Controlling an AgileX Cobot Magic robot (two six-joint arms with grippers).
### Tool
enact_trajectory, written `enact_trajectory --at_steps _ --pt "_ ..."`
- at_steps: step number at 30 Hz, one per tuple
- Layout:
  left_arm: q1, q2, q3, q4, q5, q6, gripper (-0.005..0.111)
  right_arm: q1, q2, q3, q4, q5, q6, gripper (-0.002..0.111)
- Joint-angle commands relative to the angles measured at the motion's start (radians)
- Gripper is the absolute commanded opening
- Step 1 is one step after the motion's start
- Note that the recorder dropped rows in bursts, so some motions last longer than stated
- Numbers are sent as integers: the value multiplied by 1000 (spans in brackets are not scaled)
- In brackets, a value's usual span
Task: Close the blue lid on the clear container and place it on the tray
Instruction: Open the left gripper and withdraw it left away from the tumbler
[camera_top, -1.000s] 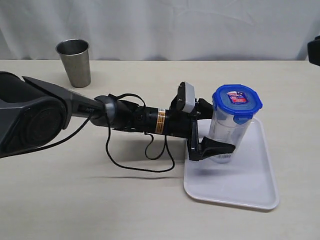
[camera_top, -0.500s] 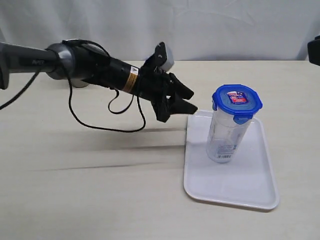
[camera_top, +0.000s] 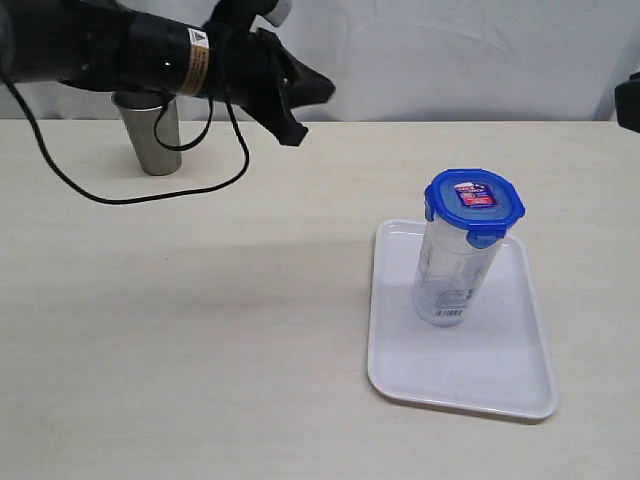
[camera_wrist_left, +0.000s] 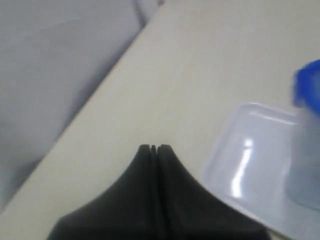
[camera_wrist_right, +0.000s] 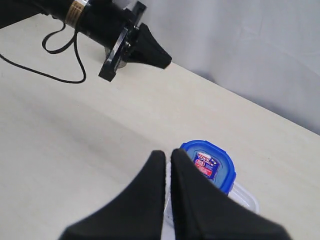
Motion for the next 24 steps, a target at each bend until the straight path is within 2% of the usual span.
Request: enact_trajectory --at_steps 1,4,5,7,10,14,18,24 --pt "-49 -147 151 -6 534 -11 0 -3 -3 3 -6 2 5 4" --pt "-90 -211 223 -6 889 -11 0 -3 -3 3 -6 2 5 4" --pt "-92 -224 237 -6 966 -9 0 -3 -3 3 -6 2 5 4" --pt "-93 -256 258 -14 1037 -9 0 -3 -5 3 -6 2 5 4" --pt "-88 -313 293 -65 975 -9 0 -3 -24 3 3 1 5 4" --pt "-88 -423 362 -66 723 -27 0 -3 -90 3 3 -5 5 4" --pt "-88 -563 422 -66 533 -143 0 -3 -188 20 3 -46 5 4" --pt "-90 -794 536 -97 487 -177 0 -3 -340 111 9 -177 5 4"
